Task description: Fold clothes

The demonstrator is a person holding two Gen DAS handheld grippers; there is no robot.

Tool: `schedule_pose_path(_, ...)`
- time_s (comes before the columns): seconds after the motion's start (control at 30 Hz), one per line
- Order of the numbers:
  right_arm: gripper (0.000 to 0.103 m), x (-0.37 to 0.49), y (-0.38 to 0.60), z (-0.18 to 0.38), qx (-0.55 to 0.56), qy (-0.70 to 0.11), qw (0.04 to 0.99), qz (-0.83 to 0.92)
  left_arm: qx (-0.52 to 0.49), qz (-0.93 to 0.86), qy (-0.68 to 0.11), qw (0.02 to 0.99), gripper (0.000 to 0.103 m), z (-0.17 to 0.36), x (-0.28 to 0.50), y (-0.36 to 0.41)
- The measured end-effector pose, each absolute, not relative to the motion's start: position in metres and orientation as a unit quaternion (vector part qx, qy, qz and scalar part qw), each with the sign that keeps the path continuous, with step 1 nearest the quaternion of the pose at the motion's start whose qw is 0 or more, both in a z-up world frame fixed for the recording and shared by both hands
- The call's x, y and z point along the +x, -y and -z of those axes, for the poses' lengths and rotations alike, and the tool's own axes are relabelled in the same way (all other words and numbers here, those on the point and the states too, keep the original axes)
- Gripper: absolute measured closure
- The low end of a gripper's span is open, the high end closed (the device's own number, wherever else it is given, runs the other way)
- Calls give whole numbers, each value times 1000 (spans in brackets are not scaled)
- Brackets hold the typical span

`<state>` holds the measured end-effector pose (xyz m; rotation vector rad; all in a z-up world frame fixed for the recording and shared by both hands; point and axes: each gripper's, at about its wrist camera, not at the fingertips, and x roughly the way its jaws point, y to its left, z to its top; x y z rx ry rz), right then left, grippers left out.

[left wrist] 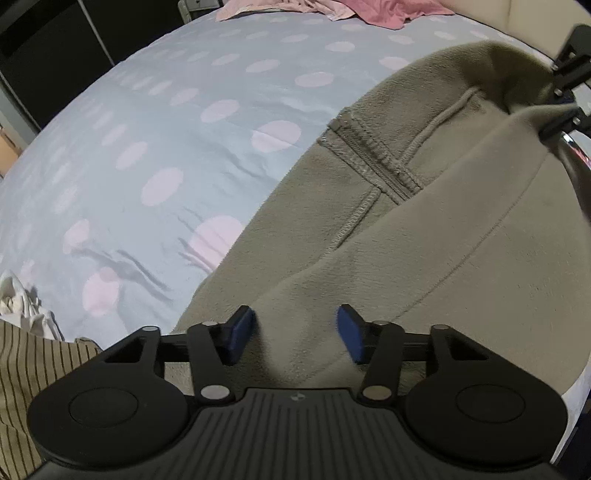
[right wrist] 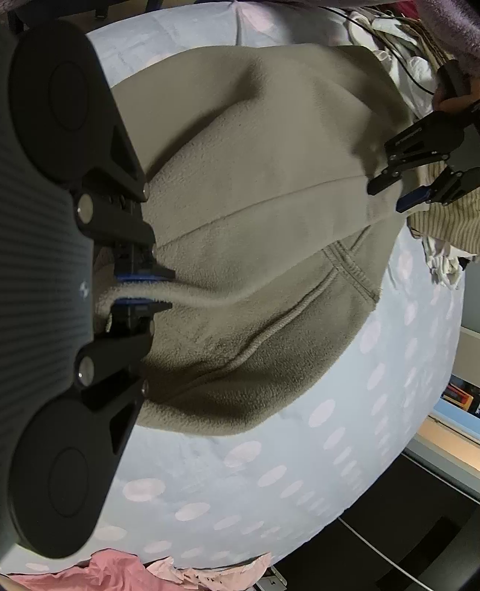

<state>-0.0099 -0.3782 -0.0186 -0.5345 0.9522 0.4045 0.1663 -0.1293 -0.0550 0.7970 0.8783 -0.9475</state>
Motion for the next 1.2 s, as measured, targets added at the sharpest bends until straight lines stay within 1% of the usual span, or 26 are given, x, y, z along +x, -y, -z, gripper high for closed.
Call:
schedule_pose_path(0.03, 93, -9, 378, 19, -254, -451, 834, -192, 367, 428, -395, 725, 65, 55, 163, 130)
schedule_pose_path(0.07, 93, -8, 377, 20, -255, -452, 833, -192, 372, 427, -391, 725, 72, 54, 160, 132)
schedule_pose_path(0.1, 93, -7, 377, 20, -257, -453, 832, -191, 377, 425, -388, 726, 76, 55, 156, 133)
schedule_pose_path(0.13, 93, -7, 376, 20, -258, -454, 832, -191, 381, 419, -386, 728, 77, 55, 153, 133)
schedule_pose_path(0.2, 93, -6, 374, 20, -261, -454, 831, -189, 388, 409, -381, 733, 86, 54, 148, 134)
schedule_pose_path(0.3, 93, -7, 372, 18, -264, -452, 832, -186, 389, 400, -375, 741, 93, 45, 142, 132)
schedule_pose_path(0.47, 93, -19, 372, 2, -264, -429, 845, -181, 352, 387, -358, 773, 95, 11, 133, 111)
schedule_pose_path(0.67, 93, -28, 376, -41, -243, -360, 891, -133, 295, 371, -315, 822, 95, -42, 125, 80)
schedule_pose_path(0.8, 94, -14, 372, -63, -219, -315, 920, -86, 266, 346, -303, 847, 95, -59, 137, 75)
schedule_pose_path(0.9, 94, 11, 366, -59, -227, -316, 920, -46, 262, 331, -306, 853, 95, -53, 152, 85)
schedule_pose_path(0.97, 94, 31, 365, -49, -225, -332, 916, -26, 264, 327, -319, 849, 95, -40, 167, 95)
schedule_pose_path(1.2, 94, 92, 381, 9, -180, -407, 895, -12, 290, 312, -377, 823, 95, 21, 211, 124)
